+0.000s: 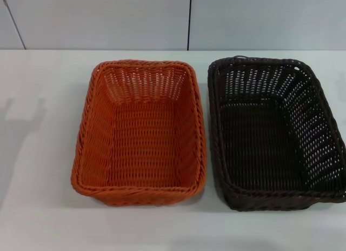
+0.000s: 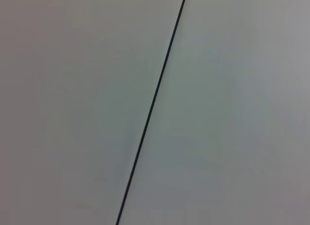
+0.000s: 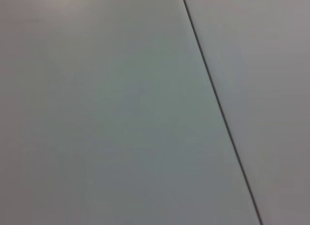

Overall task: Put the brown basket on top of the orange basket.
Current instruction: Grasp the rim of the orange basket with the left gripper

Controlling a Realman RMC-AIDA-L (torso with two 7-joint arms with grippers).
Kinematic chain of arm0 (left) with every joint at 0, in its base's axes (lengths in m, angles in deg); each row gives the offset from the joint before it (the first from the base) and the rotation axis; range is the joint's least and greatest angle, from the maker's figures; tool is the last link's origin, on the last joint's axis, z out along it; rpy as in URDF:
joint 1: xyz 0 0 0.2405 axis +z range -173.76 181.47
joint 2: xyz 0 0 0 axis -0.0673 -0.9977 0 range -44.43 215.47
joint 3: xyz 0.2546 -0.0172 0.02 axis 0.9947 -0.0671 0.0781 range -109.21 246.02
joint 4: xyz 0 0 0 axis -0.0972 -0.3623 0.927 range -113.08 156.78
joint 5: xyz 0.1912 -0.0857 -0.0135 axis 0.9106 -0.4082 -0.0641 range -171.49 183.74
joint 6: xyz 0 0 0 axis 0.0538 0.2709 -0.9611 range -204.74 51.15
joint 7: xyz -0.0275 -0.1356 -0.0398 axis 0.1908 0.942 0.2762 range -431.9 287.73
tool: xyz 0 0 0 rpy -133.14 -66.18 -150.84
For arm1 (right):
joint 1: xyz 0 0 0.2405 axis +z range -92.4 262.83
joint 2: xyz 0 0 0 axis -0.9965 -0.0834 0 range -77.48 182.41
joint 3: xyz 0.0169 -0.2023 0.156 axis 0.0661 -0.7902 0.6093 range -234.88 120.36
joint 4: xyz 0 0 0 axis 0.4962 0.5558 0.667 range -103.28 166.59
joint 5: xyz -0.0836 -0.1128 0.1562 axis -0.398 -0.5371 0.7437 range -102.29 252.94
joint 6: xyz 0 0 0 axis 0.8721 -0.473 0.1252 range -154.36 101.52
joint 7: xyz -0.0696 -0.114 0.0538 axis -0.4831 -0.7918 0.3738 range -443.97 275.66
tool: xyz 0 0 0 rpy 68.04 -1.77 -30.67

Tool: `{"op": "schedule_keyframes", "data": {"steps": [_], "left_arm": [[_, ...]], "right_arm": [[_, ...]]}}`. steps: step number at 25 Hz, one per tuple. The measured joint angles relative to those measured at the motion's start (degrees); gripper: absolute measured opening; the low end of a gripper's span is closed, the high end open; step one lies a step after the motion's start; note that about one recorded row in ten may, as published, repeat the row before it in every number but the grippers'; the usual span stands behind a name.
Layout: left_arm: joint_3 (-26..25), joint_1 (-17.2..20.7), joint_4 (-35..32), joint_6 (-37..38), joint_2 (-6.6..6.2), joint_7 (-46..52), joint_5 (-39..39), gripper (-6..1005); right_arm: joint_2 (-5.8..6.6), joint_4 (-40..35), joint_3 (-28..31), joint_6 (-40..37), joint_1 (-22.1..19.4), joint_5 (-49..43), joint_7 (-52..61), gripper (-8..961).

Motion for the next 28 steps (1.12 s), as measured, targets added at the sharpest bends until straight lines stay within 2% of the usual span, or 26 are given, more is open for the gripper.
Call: {"op": "schedule_keyframes", "data": {"steps": [11,17,19,21,22,24,25,28], "left_arm": [[-3.8,-0.8,-0.3,-3.3,0.09,0.5,0.0,817],[-3.4,-2.7,-2.1,-9.6,-0.22,2.8,0.7,811],[-3.4,-2.7,-2.1,-9.6,-0.22,2.8,0.7,809],[-1.5,-2.9,-8.1,-18.1,-0.54,7.9,2.3,808],[1.8,-2.6,-14.6,-25.5,-1.6,14.4,5.7,807],[1.8,-2.6,-14.6,-25.5,-1.6,14.4,5.7,805],[5.4,-2.5,-20.5,-32.6,-3.55,22.6,10.4,804],[8.7,-3.3,-25.7,-37.9,-6.34,33.8,18.3,801]], "right_arm": [[0.32,-0.7,2.7,-2.5,2.7,0.0,0.0,617],[0.32,-0.7,2.8,-2.4,2.3,0.0,0.0,618],[0.32,-0.8,3.0,-2.5,2.3,0.0,0.0,618],[0.38,-1.2,3.7,-2.4,2.4,0.0,0.0,618],[0.45,-1.7,4.5,-2.0,2.7,0.0,0.0,618],[0.53,-1.8,4.7,-1.9,2.8,0.0,0.0,618],[0.61,-1.8,4.8,-1.8,3.0,0.0,0.0,618],[0.7,-1.9,5.5,-1.8,3.4,0.4,0.1,618]]}}
